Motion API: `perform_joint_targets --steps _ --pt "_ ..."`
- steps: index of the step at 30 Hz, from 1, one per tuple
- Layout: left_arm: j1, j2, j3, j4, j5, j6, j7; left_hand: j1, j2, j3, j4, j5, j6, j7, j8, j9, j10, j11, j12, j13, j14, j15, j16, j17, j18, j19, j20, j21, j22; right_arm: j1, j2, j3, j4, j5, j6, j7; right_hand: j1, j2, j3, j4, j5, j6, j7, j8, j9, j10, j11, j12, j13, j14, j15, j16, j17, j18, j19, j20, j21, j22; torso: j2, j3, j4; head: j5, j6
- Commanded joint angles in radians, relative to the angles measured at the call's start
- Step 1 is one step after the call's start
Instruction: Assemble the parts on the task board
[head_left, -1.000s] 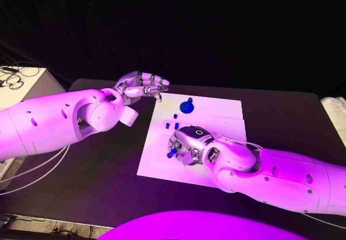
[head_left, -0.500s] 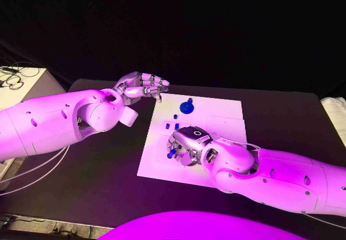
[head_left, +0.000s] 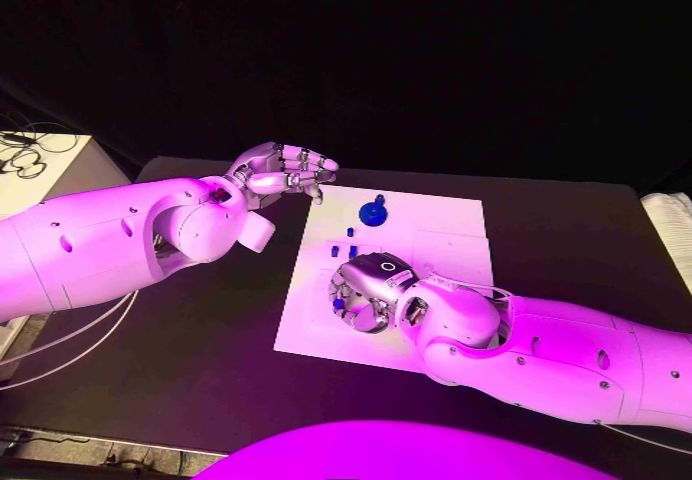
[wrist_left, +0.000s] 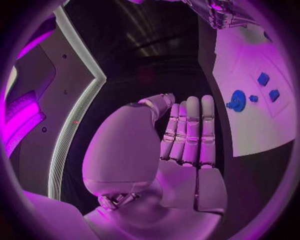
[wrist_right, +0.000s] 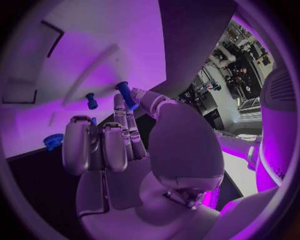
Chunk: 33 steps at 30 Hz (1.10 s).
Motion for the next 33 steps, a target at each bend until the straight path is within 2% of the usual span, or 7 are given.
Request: perform_joint_targets --steps 1,19,24,27,29,31,33 --pt "0.001 0.000 0.001 0.003 0.004 0.016 0.004 0.000 0.006 -0.005 0.002 0.001 -0.001 -0.003 0.006 -0.002 -0.004 -0.001 0.003 -0.002 0.005 -0.001 -0.004 -0.001 0.005 0.004 0.000 -0.005 -0.001 -0.003 -0.001 -0.001 0.003 -0.010 -0.010 0.020 -0.004 -0.016 -0.009 0.000 -0.004 -0.013 0.001 -0.011 -0.007 -0.014 0.004 -0.004 -0.002 0.037 0.006 0.003 0.001 -0.016 0.044 0.008 -0.005 0.148 -0.001 0.0002 -0.0010 0.002 0.001" --pt "0.000 0.000 0.001 0.001 0.005 0.018 0.001 0.000 0.007 -0.005 0.002 0.001 -0.001 -0.003 0.006 -0.002 -0.004 -0.001 0.003 -0.002 0.005 -0.001 -0.004 -0.001 0.005 0.003 0.000 -0.005 -0.001 -0.004 -0.024 -0.001 0.013 -0.009 -0.108 0.037 0.029 0.000 -0.173 -0.006 0.003 -0.086 -0.007 -0.072 -0.024 -0.221 0.033 0.054 0.003 0.013 0.032 -0.022 -0.053 0.008 0.011 0.031 -0.149 0.093 -0.001 0.0004 0.0001 -0.001 0.004" --pt "0.000 0.000 0.001 0.001 0.005 0.019 0.001 0.000 0.007 -0.005 0.002 0.001 -0.001 -0.003 0.006 -0.002 -0.004 -0.001 0.003 -0.002 0.005 -0.001 -0.004 -0.001 0.005 0.003 0.000 -0.005 -0.001 -0.004 -0.042 -0.001 0.026 -0.001 -0.140 0.054 0.167 0.036 -0.475 0.137 0.017 -0.132 -0.026 -0.099 -0.027 -0.379 0.052 0.182 0.006 -0.007 0.051 -0.029 -0.088 0.023 -0.007 0.046 -0.250 0.050 -0.001 0.0002 -0.0010 -0.002 0.007" --pt "0.000 0.000 0.001 0.000 0.005 0.020 0.001 0.000 0.007 -0.005 0.002 0.001 -0.001 -0.003 0.006 -0.002 -0.004 -0.001 0.003 -0.002 0.005 -0.001 -0.004 -0.001 0.005 0.003 0.000 -0.005 -0.001 -0.003 -0.068 0.000 0.045 0.015 -0.153 0.066 0.223 0.004 -0.565 0.246 0.019 -0.173 -0.042 -0.116 -0.027 -0.431 0.059 0.224 0.000 -0.018 0.054 -0.037 -0.114 0.030 -0.015 0.052 -0.296 0.030 -0.002 -0.0001 -0.0017 -0.006 0.009" --pt "0.000 0.000 0.001 0.000 0.005 0.020 0.001 0.000 0.007 -0.005 0.002 0.001 -0.001 -0.003 0.006 -0.002 -0.004 -0.001 0.003 -0.002 0.005 -0.001 -0.004 -0.001 0.005 0.003 0.000 -0.005 -0.001 0.000 -0.097 0.003 0.064 0.046 -0.172 0.086 0.216 0.003 -0.605 0.248 0.021 -0.183 -0.047 -0.119 -0.026 -0.438 0.058 0.243 0.000 -0.022 0.053 -0.041 -0.125 0.031 -0.017 0.053 -0.307 0.024 -0.004 -0.0010 -0.0026 -0.012 0.012" --pt "0.000 0.000 0.000 0.000 0.005 0.019 0.002 0.000 0.007 -0.005 0.002 0.001 -0.001 -0.003 0.006 -0.002 -0.004 -0.001 0.003 -0.002 0.005 -0.001 -0.004 -0.001 0.005 0.003 0.000 -0.005 -0.001 0.012 -0.143 0.010 0.089 0.148 -0.204 0.125 0.209 0.031 -0.599 0.244 -0.006 -0.181 -0.029 -0.116 -0.022 -0.385 0.042 0.296 0.010 -0.016 0.041 -0.037 -0.119 0.031 -0.012 0.045 -0.298 0.026 -0.005 -0.0019 -0.0040 -0.022 0.018" --pt "0.000 -0.001 0.000 0.000 0.005 0.017 0.004 0.000 0.007 -0.005 0.002 0.001 -0.001 -0.003 0.006 -0.002 -0.004 -0.001 0.003 -0.002 0.005 -0.001 -0.004 -0.001 0.005 0.003 0.000 -0.005 -0.001 0.032 -0.190 0.014 0.105 0.280 -0.230 0.162 0.211 0.067 -0.569 0.239 -0.012 -0.154 0.027 -0.102 -0.014 -0.282 0.015 0.370 0.029 0.010 0.018 -0.010 -0.067 0.017 0.014 0.025 -0.210 0.061 -0.006 -0.0022 -0.0050 -0.032 0.022"
